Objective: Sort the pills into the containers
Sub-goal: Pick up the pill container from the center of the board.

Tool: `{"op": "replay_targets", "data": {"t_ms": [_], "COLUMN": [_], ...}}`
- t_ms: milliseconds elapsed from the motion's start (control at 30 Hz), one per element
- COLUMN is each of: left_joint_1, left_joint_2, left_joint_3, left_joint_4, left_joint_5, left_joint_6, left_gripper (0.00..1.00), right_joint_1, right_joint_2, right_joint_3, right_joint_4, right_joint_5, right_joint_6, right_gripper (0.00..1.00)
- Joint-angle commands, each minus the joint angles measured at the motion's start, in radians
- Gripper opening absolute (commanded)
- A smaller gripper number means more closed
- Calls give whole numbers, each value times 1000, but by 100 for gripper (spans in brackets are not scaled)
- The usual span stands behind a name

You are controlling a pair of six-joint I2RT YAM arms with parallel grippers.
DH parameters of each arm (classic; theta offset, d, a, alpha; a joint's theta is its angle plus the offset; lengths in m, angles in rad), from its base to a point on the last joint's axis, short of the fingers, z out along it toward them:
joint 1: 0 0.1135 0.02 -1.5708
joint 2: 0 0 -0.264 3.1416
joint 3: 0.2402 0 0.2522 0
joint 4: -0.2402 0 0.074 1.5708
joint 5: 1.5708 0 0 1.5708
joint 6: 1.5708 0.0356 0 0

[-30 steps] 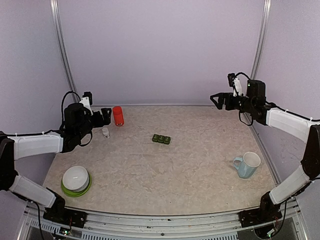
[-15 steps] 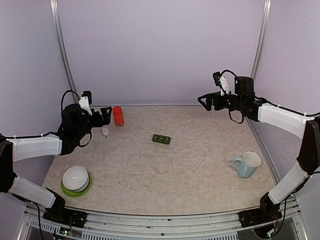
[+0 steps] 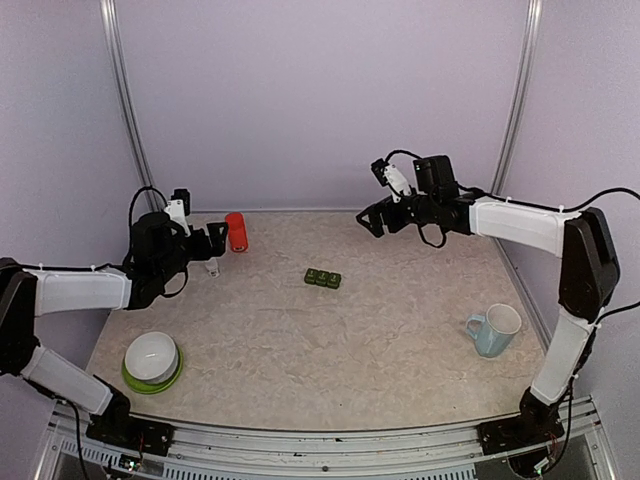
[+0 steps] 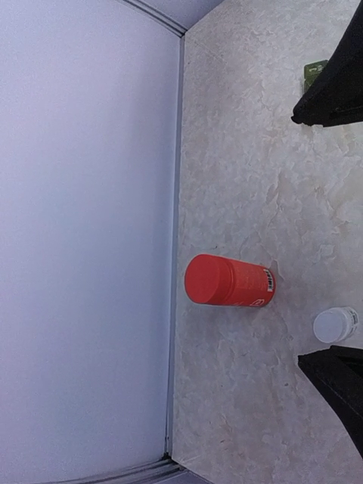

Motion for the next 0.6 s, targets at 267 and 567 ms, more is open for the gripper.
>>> {"op": "replay_targets", "data": {"t_ms": [267,567], "left_joint_1": [-123,-161], "left_joint_2": [113,151], "left_joint_3": [-50,-87], "left_joint_4": [78,160], "left_joint_5": [-70,0], "left_joint_6": [-74,-125], "left_gripper": [99,99], "right_joint_1": [127,141], "right_joint_2": [229,330], "right_joint_3": [202,258], "right_joint_4": [-83,-147], "right_joint_5": [24,0], "right_joint_6": [-307,-431], "right_gripper": [100,100]}}
